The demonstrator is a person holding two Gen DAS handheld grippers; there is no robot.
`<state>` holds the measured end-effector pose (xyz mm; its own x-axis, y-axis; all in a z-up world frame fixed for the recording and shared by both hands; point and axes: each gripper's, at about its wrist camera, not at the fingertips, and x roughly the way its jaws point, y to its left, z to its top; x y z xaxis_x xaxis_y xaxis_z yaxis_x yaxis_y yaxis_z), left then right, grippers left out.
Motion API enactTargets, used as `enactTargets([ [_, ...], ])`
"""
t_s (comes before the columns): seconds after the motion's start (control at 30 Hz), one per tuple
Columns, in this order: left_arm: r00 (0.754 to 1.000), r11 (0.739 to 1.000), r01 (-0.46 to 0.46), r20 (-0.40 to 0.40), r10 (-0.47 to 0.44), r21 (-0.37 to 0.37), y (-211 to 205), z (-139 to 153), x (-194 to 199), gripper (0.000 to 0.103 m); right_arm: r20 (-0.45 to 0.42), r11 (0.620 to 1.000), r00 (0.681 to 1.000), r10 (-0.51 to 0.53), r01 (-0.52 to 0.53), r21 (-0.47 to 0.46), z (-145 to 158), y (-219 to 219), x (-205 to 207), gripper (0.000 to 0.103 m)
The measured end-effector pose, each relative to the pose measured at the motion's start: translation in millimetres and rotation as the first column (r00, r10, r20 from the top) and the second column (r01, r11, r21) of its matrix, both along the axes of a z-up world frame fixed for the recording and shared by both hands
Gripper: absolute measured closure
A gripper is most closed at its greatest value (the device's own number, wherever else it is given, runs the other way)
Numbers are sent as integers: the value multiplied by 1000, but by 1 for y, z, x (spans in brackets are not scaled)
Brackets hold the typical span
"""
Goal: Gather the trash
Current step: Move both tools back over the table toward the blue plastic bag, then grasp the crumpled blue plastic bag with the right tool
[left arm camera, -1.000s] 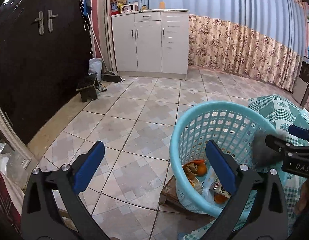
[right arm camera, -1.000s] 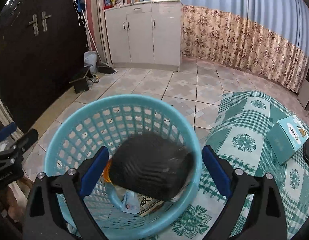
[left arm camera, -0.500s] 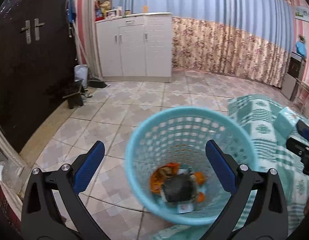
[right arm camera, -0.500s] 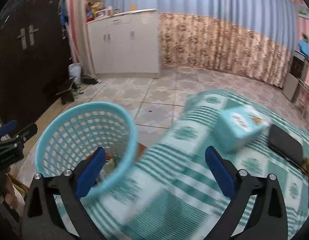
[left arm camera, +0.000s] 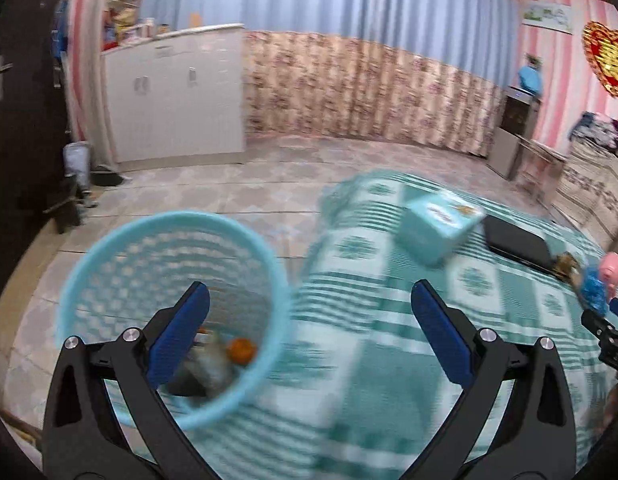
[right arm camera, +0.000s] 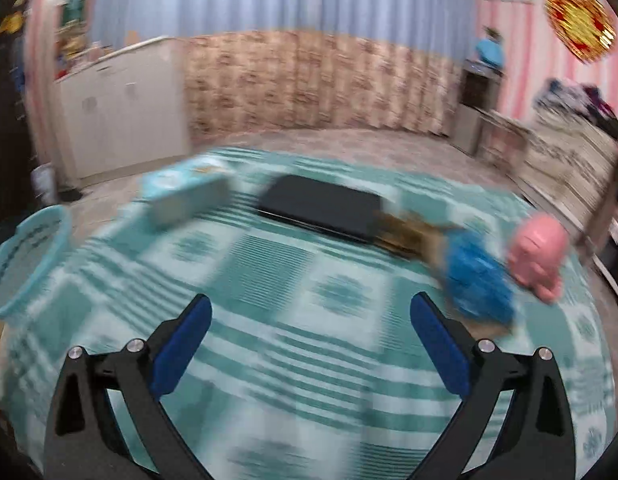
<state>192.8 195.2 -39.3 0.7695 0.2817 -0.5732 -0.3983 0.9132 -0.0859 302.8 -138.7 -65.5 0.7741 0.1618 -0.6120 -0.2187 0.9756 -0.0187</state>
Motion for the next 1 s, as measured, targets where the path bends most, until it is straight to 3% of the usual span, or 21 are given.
enactTargets([
  [0.17, 996, 996, 88, -29, -88, 6, -44, -8, 25, 5, -20, 983, 983, -182, 182, 20, -10, -70, 27, 6],
  [0.27, 991, 992, 126, -45, -125, 18, -65, -12, 37, 5, -24, 974, 974, -226, 226, 25, -12, -92, 47, 6],
  [0.4, 982, 984, 180, -65, -178, 14, -92, -14, 56, 5, -40, 977, 977, -210, 212, 41, -14, -98, 70, 7],
  [0.47, 977, 979, 203, -72, -201, 22, -104, -14, 63, 5, -62, 982, 981, -181, 184, 35, -21, -99, 80, 18],
  [0.57, 968, 969, 243, -79, -240, 34, -124, -12, 76, 5, -120, 992, 985, -124, 127, 21, -35, -90, 91, 45],
  [0.63, 961, 963, 267, -87, -264, 30, -137, -11, 87, 5, -121, 994, 988, -92, 98, 45, -36, -91, 91, 69],
  [0.7, 954, 958, 285, -95, -283, 13, -148, -12, 97, 5, -90, 994, 992, -85, 91, 64, -32, -94, 83, 77],
  [0.8, 943, 947, 321, -89, -320, -3, -172, -11, 114, 5, -28, 992, 994, -105, 106, 71, -19, -111, 65, 80],
  [1.0, 917, 916, 395, -97, -387, 77, -233, -16, 152, 6, 2, 984, 985, -170, 170, 48, -18, -147, 38, 80],
])
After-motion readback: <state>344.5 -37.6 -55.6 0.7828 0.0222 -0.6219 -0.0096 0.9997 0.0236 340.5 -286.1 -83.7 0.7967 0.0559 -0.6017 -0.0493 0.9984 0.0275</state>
